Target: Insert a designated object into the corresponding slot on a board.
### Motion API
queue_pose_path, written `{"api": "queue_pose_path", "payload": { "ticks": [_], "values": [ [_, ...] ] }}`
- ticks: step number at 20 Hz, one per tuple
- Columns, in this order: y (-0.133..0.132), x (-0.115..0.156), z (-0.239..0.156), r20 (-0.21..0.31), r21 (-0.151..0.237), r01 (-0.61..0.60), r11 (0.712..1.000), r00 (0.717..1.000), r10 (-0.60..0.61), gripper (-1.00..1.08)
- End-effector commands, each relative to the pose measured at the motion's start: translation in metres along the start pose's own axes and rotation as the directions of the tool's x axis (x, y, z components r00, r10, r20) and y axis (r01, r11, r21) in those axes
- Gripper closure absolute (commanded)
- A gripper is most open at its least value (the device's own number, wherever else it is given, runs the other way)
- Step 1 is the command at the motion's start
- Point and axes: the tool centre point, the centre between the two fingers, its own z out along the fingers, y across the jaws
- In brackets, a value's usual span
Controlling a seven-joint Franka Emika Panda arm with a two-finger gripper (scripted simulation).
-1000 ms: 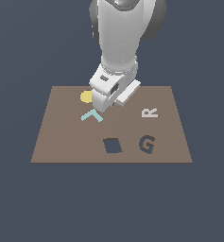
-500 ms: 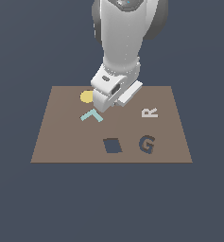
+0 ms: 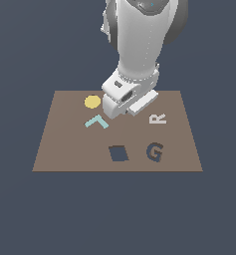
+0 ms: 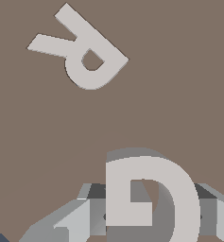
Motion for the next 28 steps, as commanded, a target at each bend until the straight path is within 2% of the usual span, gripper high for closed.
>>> {"api": "queue_pose_path", "payload": {
  "ticks": [1,7,12,15,20,28],
  "values": [
    [-0.003,0.009,-0.001,0.0,0.0,-0.057,0.998,0.998,0.057,1.08],
    [-0.007,0.038,-0.002,-0.001,0.0,-0.233,0.973,0.973,0.233,1.08],
    [-0.005,0.068,-0.003,-0.001,0.0,-0.404,0.915,0.915,0.404,1.08],
    [-0.001,0.087,-0.003,-0.001,0.0,-0.507,0.862,0.862,0.507,1.08],
    [0.01,0.114,-0.005,-0.001,0.0,-0.652,0.758,0.758,0.652,1.08],
    [0.031,0.144,-0.006,-0.001,0.0,-0.802,0.597,0.597,0.802,1.08]
  ]
}}
